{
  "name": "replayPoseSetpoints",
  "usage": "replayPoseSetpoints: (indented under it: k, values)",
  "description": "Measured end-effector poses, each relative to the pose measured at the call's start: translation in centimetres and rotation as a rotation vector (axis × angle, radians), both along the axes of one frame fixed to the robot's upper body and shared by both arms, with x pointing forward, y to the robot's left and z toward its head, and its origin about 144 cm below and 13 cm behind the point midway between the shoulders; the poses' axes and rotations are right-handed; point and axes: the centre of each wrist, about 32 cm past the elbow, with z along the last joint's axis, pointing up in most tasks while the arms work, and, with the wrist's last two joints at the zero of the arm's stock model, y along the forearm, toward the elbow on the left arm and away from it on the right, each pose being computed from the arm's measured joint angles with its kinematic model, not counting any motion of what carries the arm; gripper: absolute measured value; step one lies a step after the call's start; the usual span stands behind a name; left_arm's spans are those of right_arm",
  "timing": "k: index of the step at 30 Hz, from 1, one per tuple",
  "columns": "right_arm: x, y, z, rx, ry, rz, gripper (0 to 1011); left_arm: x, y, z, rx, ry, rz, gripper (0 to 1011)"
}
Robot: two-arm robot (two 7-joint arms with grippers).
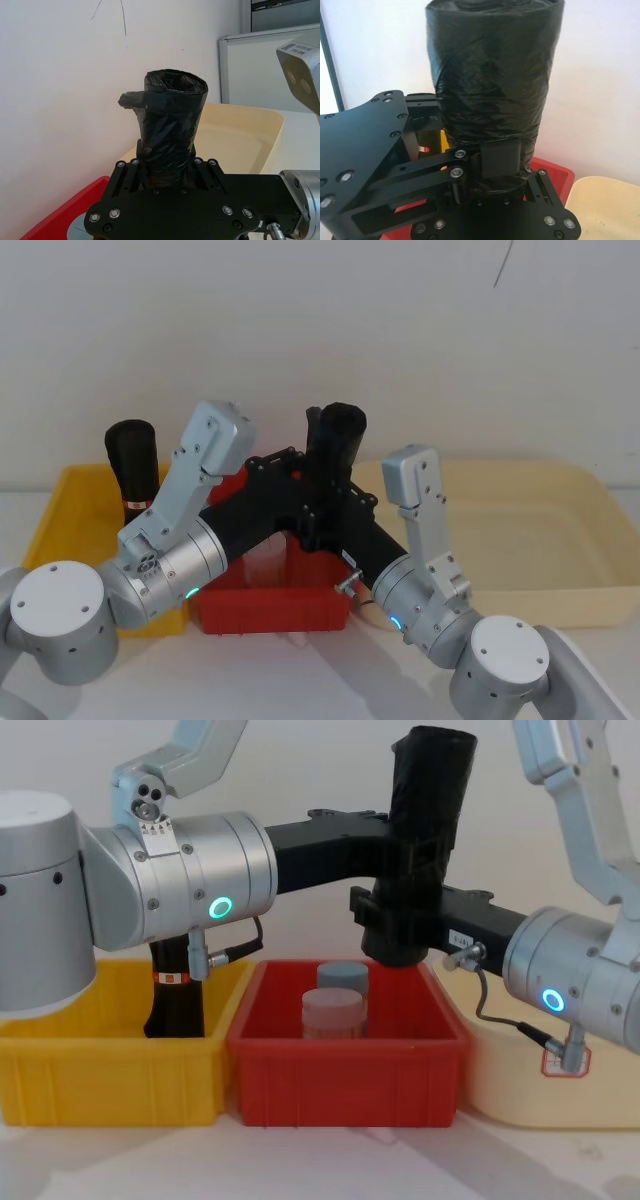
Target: Pick up the garbage bag with the one hand and transfer it to the other hand.
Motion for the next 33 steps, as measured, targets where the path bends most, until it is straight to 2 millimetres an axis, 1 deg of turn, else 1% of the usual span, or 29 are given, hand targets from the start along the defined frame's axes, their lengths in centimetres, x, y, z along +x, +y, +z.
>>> replayPoseSetpoints:
  k: [8,9,11,12,15,16,18,19,20,22,25,26,27,29,33]
  values:
    - [0.0,-0.1,0.3,0.009,0.009,-0.007,552,0.0,0.0,0.0,0.000,0.000,-0.002,407]
    - [0.0,-0.2,0.3,0.011,0.010,-0.010,552,0.0,-0.1,0.0,0.001,0.000,-0.003,445]
    - [0.0,-0.2,0.4,0.014,0.011,-0.012,552,0.0,-0.1,0.0,0.001,0.000,-0.003,485]
    - [0.0,-0.3,0.5,0.016,0.010,-0.015,552,0.0,-0.1,0.0,0.001,0.000,-0.004,539]
    - [0.0,-0.4,0.6,0.019,0.011,-0.021,552,0.0,-0.1,0.0,0.001,0.000,-0.004,595]
    - [0.1,-0.4,0.7,0.020,0.012,-0.025,552,0.0,-0.1,0.0,0.001,0.000,-0.004,650]
    - [0.0,-0.5,0.7,0.021,0.015,-0.031,552,0.0,-0.1,0.0,0.001,0.000,-0.004,680]
    - [0.1,-0.6,0.8,0.022,0.017,-0.038,552,0.0,-0.1,0.0,0.001,0.000,-0.004,745]
    - [0.1,-0.6,0.8,0.023,0.018,-0.040,552,0.0,-0.1,0.0,0.001,0.001,-0.004,761]
    - [0.1,-0.7,0.8,0.024,0.021,-0.048,552,0.0,0.0,0.0,0.001,0.001,-0.004,837]
    - [0.1,-0.9,1.0,0.027,0.027,-0.067,552,0.0,0.0,0.0,0.001,0.001,-0.004,905]
    - [0.1,-1.0,1.0,0.028,0.029,-0.072,552,0.0,0.0,0.0,0.001,0.000,-0.004,953]
    - [0.2,-1.0,1.0,0.028,0.031,-0.076,552,0.0,0.0,0.0,0.001,0.000,-0.004,953]
    - [0.2,-1.2,1.1,0.030,0.036,-0.092,552,0.0,0.0,0.0,0.001,0.000,-0.003,998]
    - [0.3,-1.4,1.3,0.033,0.048,-0.123,552,0.0,0.0,0.0,0.001,0.000,-0.003,1001]
